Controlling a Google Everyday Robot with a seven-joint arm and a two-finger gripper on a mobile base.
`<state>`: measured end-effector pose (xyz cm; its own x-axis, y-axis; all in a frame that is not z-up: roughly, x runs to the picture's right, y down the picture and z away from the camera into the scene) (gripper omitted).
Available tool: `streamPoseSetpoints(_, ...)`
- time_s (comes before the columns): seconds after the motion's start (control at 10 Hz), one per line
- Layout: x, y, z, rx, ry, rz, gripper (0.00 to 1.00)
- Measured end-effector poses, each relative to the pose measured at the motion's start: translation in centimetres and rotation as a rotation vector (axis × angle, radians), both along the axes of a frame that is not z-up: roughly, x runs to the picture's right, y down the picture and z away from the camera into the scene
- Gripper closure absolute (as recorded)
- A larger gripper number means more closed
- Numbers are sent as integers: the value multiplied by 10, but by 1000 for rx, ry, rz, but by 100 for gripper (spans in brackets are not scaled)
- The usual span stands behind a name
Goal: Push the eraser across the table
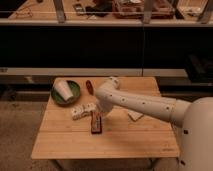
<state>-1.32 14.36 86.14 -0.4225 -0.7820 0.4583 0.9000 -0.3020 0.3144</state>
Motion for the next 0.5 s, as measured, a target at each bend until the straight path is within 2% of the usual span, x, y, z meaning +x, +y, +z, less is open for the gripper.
streamPoseSetpoints(0.3, 11, 6, 15, -22, 50, -2, 100)
streamPoseSetpoints(0.5, 11, 4, 22, -30, 62, 9, 100)
